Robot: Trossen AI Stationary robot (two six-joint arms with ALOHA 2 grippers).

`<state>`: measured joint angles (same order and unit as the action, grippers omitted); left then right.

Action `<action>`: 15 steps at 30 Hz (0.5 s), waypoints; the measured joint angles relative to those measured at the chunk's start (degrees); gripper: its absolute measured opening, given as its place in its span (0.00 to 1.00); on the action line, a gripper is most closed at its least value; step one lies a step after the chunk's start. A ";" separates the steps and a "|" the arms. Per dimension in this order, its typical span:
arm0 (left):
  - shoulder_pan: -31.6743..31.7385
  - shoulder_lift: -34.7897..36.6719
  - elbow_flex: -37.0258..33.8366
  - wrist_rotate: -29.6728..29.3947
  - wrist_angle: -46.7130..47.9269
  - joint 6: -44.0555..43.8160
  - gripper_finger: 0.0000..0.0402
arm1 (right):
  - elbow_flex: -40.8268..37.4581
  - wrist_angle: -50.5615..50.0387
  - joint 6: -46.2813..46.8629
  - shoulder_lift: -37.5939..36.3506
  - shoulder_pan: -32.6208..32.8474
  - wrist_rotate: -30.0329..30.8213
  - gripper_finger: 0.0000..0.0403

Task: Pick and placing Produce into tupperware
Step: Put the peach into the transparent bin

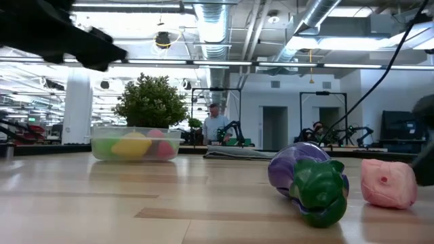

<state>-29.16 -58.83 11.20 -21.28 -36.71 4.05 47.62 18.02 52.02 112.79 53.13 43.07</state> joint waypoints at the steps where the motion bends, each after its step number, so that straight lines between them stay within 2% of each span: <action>1: -2.33 0.00 0.00 -2.26 -0.16 -0.41 0.57 | 0.00 -0.52 0.00 0.00 -0.57 -0.34 0.61; 6: -12.44 0.00 0.00 -12.24 -0.29 -3.63 0.57 | 0.00 -1.83 -0.06 0.00 -2.88 -0.92 0.61; 15: -25.23 -1.65 0.02 -21.74 -0.56 -9.63 0.57 | 0.00 -1.55 -0.10 -0.17 -5.31 -5.77 0.61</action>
<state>-54.39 -60.48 11.21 -43.01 -37.26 -5.58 47.62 16.47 51.92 112.62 47.82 37.29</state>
